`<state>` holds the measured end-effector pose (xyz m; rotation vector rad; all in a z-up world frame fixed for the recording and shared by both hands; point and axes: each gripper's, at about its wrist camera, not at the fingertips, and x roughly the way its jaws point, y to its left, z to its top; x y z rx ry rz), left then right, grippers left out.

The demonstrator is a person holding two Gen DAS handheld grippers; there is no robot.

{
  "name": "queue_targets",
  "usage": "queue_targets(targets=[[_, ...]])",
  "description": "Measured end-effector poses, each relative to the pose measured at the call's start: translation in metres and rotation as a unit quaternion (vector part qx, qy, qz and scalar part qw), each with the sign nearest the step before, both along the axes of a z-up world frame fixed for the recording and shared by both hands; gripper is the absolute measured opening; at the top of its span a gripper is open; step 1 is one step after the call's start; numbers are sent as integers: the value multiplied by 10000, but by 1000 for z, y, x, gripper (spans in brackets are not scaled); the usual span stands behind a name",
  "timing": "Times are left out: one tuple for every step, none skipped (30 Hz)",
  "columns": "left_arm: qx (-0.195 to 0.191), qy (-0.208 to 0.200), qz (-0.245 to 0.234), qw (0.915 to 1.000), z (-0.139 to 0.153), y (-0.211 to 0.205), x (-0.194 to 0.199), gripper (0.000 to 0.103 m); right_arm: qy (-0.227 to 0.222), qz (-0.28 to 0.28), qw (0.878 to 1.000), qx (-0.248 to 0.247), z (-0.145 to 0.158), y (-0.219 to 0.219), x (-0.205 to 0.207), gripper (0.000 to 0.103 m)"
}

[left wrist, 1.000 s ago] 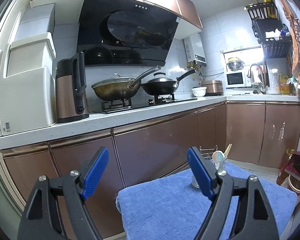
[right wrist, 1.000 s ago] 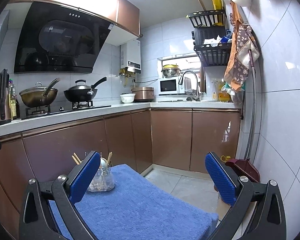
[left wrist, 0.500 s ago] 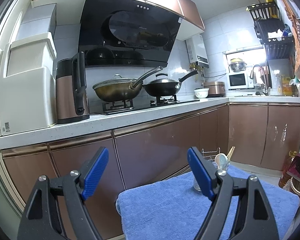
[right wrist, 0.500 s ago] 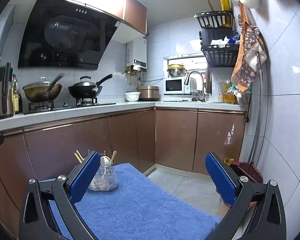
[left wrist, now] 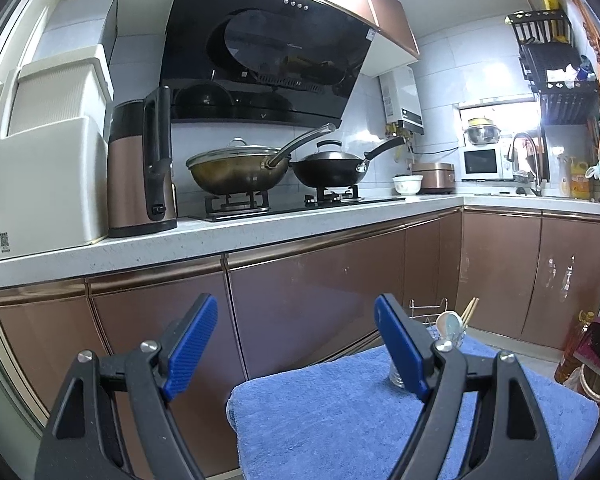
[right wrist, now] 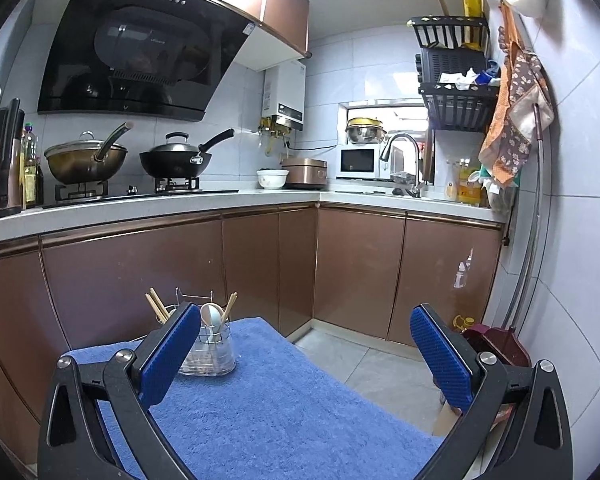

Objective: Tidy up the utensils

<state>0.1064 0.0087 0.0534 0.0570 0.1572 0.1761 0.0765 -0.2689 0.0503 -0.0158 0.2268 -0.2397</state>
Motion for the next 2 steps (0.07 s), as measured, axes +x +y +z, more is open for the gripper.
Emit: queue_targets(targets=[[-14,3,0,10000,0,1,1,80,11,5,10000,-17,0,0,2,103],[-35,8,-6,10000,0,2,2,80,7,6,10000,-29,1,1,3,103]])
